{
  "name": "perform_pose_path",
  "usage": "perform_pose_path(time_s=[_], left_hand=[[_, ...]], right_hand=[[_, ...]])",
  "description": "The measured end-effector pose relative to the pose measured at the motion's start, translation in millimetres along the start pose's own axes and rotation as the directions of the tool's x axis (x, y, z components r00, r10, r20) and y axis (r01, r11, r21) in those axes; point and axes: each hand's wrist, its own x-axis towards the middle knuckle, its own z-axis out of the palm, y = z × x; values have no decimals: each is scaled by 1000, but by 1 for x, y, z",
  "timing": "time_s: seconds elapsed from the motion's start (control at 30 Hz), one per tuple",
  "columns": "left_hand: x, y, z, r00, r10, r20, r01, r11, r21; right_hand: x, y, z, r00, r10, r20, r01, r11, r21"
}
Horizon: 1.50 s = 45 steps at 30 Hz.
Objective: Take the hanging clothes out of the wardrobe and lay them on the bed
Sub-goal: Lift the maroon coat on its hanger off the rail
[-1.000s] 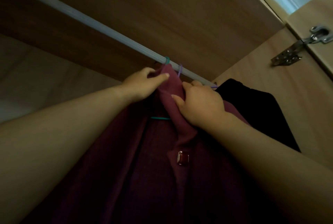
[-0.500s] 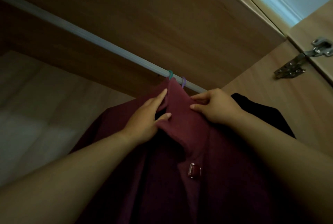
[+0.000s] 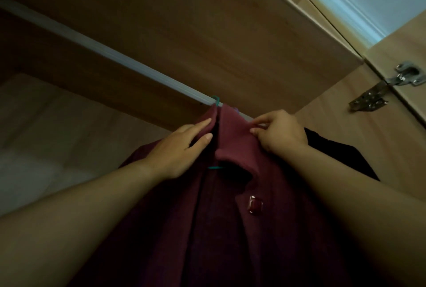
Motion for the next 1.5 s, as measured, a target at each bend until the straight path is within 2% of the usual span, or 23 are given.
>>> perform_pose_path(time_s=[0.17,0.37,0.53,0.6,0.67,0.8,0.93,1.07,1.13,1.2,1.27,1.33,1.4,1.5], left_hand=[[7,-4,-17,998,-1,-68,1,1000,-4],[1,1,-34,990,-37,-138,14,987,-161],[-28,15,-45,977,-106,-186,53,961,-270],[-52,20,-45,976,-115,-182,68,967,-244],[-81,21,-41,982,-124,-143,96,977,-189],[-141,27,-24,951,-293,96,301,949,-90],[-182,31,-11,898,-352,263,324,935,145],[-226,46,-7,893,-297,337,293,954,64],[-255,53,-4,887,-319,335,342,940,-10],[-283,63,-3,855,-363,371,456,866,-204],[-309,75,-1,826,-382,414,546,726,-418],[-331,88,0,803,-409,433,594,613,-521],[-355,99,1,788,-434,436,615,555,-560],[-386,113,0,787,-431,441,615,606,-504]], right_hand=[[15,-9,-16,997,-16,-79,15,1000,-13],[-25,-6,-15,991,-70,-117,69,998,-10],[-95,4,-15,995,-92,-43,94,995,44],[-125,12,-10,995,-98,-19,99,992,76],[-154,20,-6,996,-94,4,93,989,119],[-211,38,0,997,-68,46,55,969,241],[-259,47,-4,996,-30,86,-4,932,363],[-296,55,-18,971,33,237,-129,905,405],[-317,51,-29,939,-12,343,-128,914,385],[-340,39,-43,910,-106,400,-50,931,362],[-361,25,-59,879,-173,445,-11,924,382],[-381,15,-72,859,-180,480,-7,932,361],[-400,8,-81,860,-145,489,9,963,270],[-433,-2,-97,873,-67,484,-32,981,194]])
